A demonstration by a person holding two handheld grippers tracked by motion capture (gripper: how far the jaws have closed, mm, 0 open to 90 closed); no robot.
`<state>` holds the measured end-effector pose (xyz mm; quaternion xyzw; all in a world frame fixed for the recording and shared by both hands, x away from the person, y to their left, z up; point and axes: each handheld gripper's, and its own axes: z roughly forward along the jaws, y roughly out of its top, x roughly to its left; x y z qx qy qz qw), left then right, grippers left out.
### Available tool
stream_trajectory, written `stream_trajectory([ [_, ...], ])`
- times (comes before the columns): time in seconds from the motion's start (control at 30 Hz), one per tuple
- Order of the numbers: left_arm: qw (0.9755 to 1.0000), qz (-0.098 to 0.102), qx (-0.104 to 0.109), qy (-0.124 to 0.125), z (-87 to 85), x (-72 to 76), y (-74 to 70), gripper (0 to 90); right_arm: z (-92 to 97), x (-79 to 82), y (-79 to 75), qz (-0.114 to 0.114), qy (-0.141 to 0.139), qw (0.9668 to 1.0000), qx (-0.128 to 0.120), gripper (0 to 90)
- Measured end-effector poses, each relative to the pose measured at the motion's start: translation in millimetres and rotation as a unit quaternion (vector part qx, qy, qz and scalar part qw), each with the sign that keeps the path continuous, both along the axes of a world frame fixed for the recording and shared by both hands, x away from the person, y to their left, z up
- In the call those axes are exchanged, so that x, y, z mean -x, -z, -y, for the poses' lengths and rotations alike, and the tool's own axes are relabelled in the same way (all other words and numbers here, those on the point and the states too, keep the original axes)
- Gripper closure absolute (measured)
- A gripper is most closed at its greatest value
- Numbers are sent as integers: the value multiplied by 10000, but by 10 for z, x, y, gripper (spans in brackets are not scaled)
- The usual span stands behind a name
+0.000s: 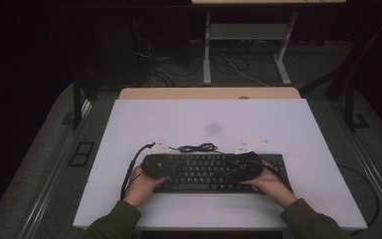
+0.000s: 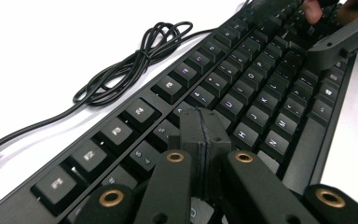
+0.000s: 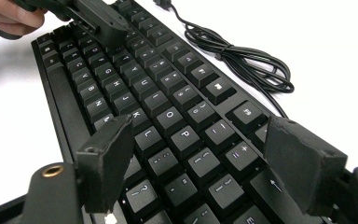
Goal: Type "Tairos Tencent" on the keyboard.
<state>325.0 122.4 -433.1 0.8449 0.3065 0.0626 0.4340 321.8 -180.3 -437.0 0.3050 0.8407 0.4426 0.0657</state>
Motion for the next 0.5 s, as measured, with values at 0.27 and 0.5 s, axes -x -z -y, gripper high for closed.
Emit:
stream_trajectory([
  [0.27,9999,-38,-81,46,59,-18,17,894,39,14,-1,17,66,10000,28,222],
  [0.5,9999,-50,-136,53,76,-24,26,894,38,17,2,27,75,10000,49,221],
])
